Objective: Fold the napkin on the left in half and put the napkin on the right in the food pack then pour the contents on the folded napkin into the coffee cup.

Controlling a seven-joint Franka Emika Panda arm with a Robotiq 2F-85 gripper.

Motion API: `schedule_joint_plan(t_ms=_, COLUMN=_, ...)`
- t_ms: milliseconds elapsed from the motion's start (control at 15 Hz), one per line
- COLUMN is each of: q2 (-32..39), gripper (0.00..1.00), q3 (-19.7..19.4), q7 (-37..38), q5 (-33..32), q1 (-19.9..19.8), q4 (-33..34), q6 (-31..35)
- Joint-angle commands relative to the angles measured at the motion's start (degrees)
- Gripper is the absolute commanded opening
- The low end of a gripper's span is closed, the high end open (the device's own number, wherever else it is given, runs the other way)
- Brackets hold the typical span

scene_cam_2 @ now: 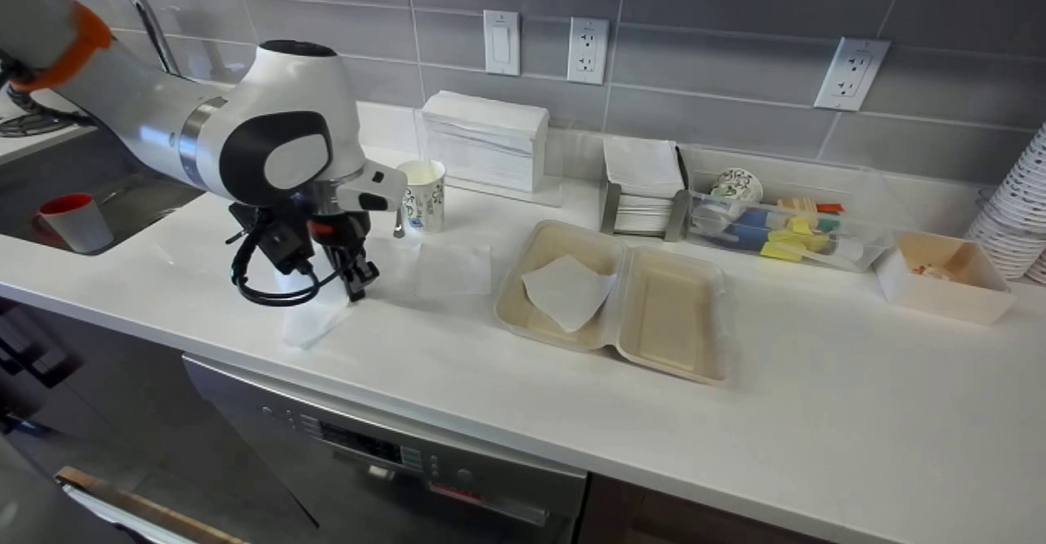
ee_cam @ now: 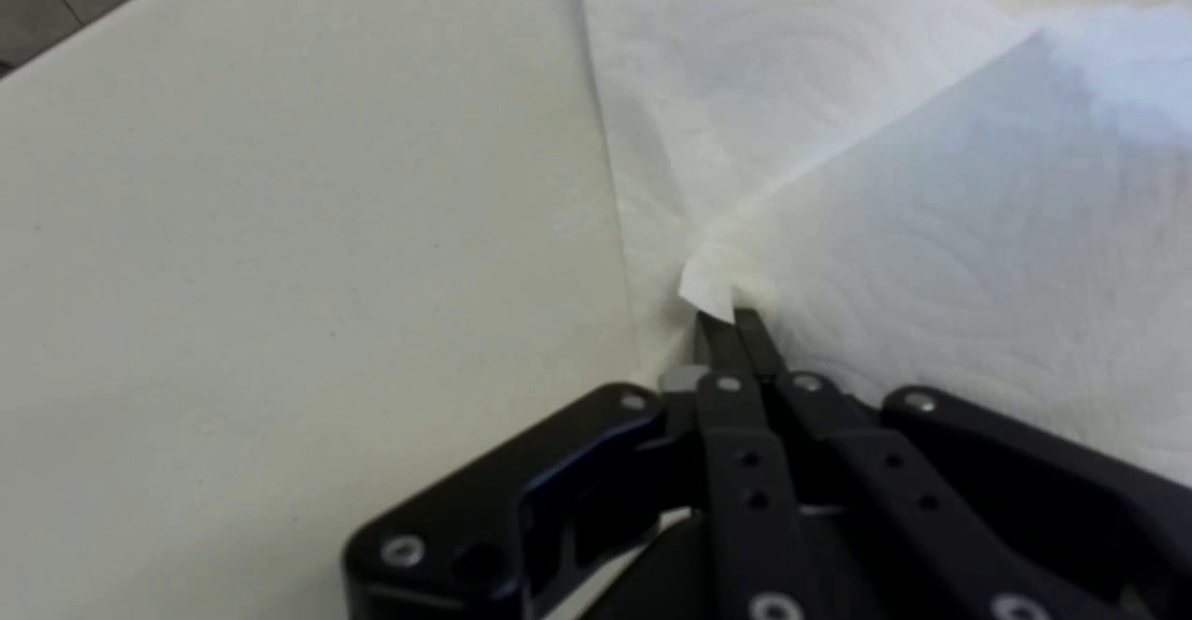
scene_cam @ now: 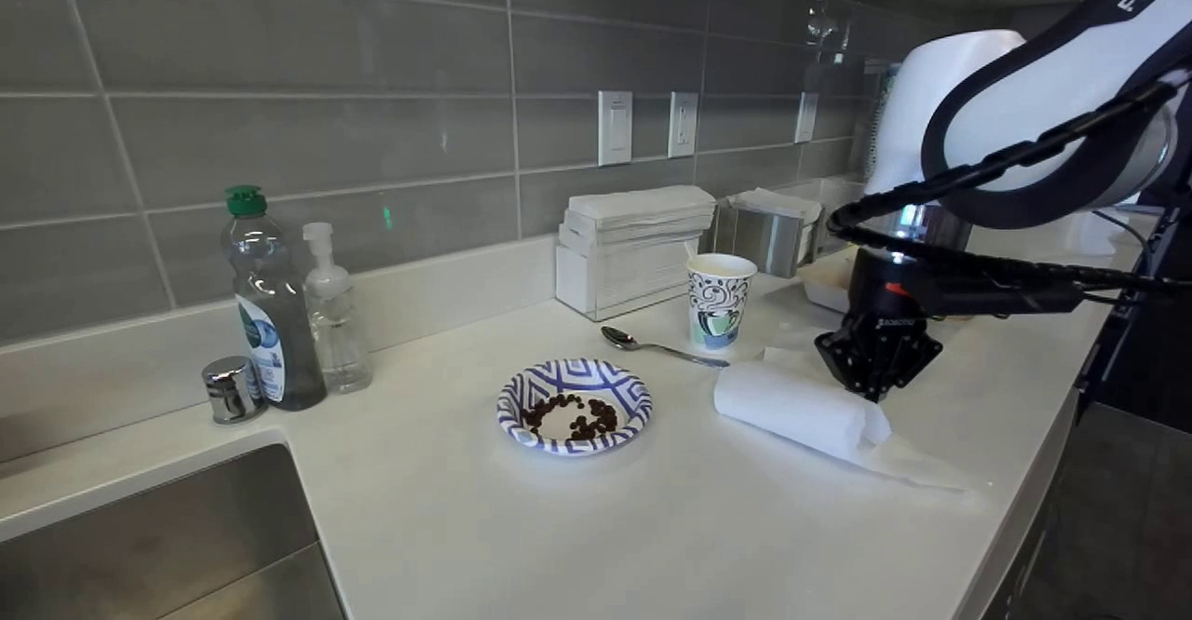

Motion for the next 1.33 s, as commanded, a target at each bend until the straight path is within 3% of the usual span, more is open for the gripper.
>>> schedule_joint_plan(t_ms=0, q2=-1.8, gripper=0.0, q3=2.0, q7=4.9, q5=-4.8, q1=-1.2, q4=0.1, q6=-4.0)
schedule_joint_plan(t_ms=133, q2=-1.7, gripper=0.02, q3=2.6, q7=6.4, q5=-6.4, q1=-1.3, q4=0.3, q6=-5.1)
schedule_joint_plan(t_ms=200, q2=-1.7, gripper=0.21, q3=2.8, q7=6.7, q5=-7.0, q1=-1.3, q4=0.3, q6=-5.6)
schedule_joint_plan(t_ms=533, q2=-1.6, gripper=0.51, q3=3.1, q7=7.4, q5=-8.5, q1=-1.4, q4=0.2, q6=-5.9)
schedule_joint_plan(t_ms=733, q2=-1.9, gripper=0.55, q3=3.1, q7=7.4, q5=-8.9, q1=-1.4, q4=0.2, q6=-6.3)
schedule_joint_plan(t_ms=1067, q2=-0.3, gripper=0.5, q3=2.7, q7=5.4, q5=-7.0, q1=-0.6, q4=0.2, q6=-3.5)
schedule_joint_plan(t_ms=1267, q2=0.5, gripper=0.53, q3=2.6, q7=4.7, q5=-6.3, q1=-0.3, q4=0.2, q6=-2.9)
